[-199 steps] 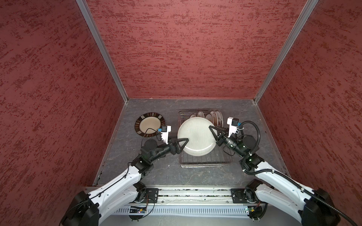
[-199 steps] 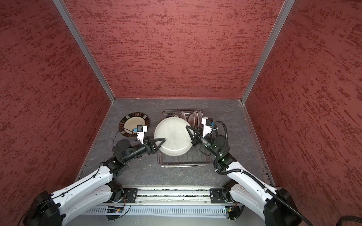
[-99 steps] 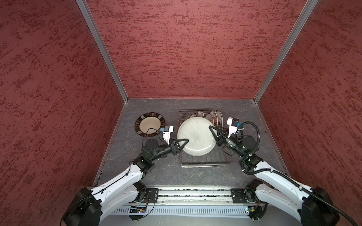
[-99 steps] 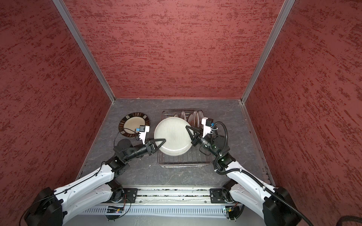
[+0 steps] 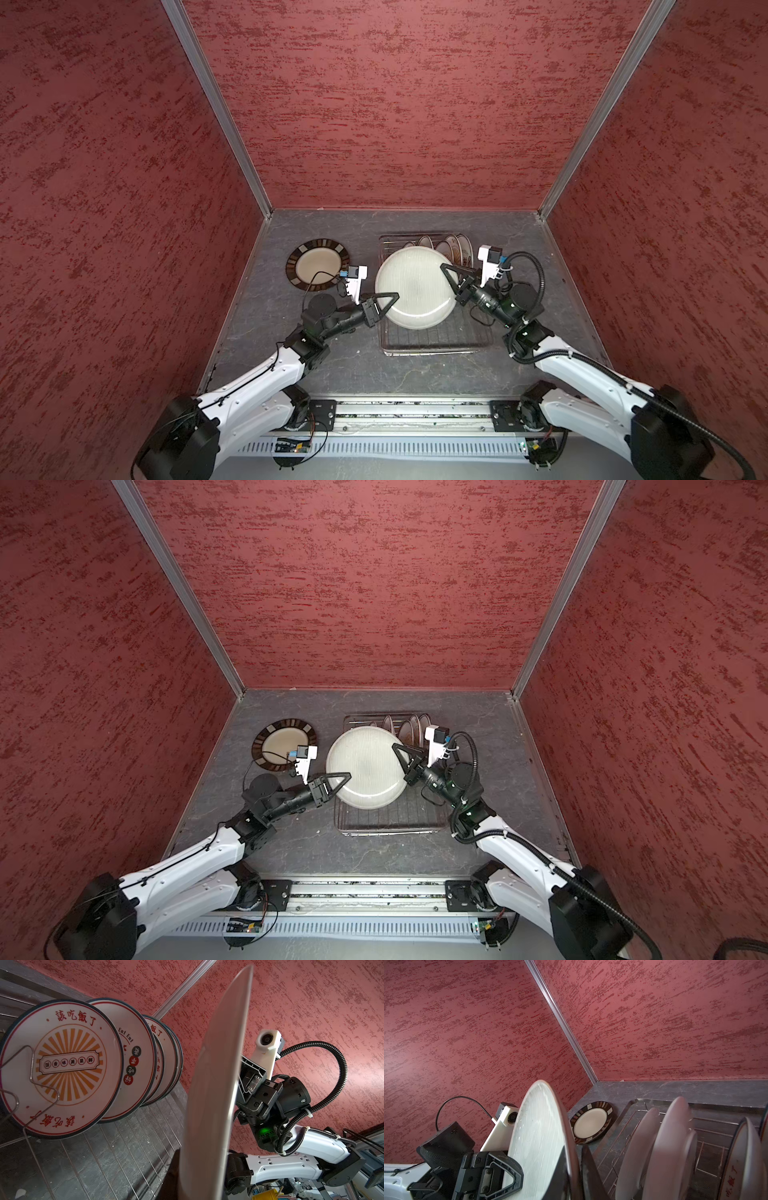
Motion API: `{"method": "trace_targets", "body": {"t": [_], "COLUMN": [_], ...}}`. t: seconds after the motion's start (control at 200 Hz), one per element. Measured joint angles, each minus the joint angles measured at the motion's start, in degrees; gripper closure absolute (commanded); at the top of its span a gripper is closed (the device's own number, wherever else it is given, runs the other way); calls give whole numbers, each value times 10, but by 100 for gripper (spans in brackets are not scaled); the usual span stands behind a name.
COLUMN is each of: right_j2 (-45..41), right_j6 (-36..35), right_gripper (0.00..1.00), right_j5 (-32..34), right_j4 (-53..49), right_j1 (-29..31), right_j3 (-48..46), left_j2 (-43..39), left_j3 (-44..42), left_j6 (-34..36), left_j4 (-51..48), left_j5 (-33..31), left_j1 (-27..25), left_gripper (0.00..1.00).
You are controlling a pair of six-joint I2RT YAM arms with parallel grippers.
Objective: Unload the plates from the dish rack
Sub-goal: 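Carry the white plate toward the left gripper while the left opens, then close the left gripper on the white plate while the right releases it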
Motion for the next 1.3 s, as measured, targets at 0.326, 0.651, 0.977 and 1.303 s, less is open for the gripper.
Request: {"method": "trace_targets", "body": {"t": [0.326, 0.651, 0.977, 1.303], "right_j2": [10, 42, 43, 21], "right_j6": [19, 25, 19, 9], "right_gripper": [46, 1, 1, 1], "right_j5": [-25, -87, -89, -77], "right_j4": [-15, -25, -40, -46], "right_j1": [-1, 0, 0, 0], "right_j3": [16, 48, 53, 46], "left_j2": [18, 15, 11, -8], "left_j3": [-6, -26, -31, -53], "left_j6": [-16, -36, -38, -71], "left_j4": [8, 18, 19, 30], "left_j5": [-5, -23, -31, -9], "left_j1": [-2, -1, 12, 81], "left_gripper": [100, 100, 100, 100]}}
